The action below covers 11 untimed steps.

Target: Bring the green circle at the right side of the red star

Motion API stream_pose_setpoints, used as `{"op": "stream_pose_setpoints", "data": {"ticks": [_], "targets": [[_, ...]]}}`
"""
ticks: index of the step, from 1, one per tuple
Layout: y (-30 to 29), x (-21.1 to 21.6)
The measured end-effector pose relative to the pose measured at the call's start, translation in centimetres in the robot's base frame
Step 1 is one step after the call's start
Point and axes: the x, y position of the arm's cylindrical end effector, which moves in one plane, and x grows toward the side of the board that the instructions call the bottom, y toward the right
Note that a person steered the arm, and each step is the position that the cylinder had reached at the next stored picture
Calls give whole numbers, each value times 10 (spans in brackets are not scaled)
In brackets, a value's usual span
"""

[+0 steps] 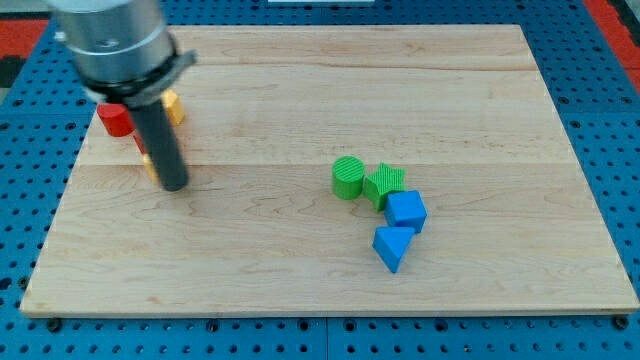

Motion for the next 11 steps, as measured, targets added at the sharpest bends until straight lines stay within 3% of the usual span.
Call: {"op": "stream_pose_setpoints", "data": {"ticks": [1, 3, 5, 6, 7, 8, 9, 10, 11], "targets": [[-33, -11], [5, -24], [236, -51], [275, 15], [265, 40], [257, 16], [203, -9], [139, 4], [167, 38]]}}
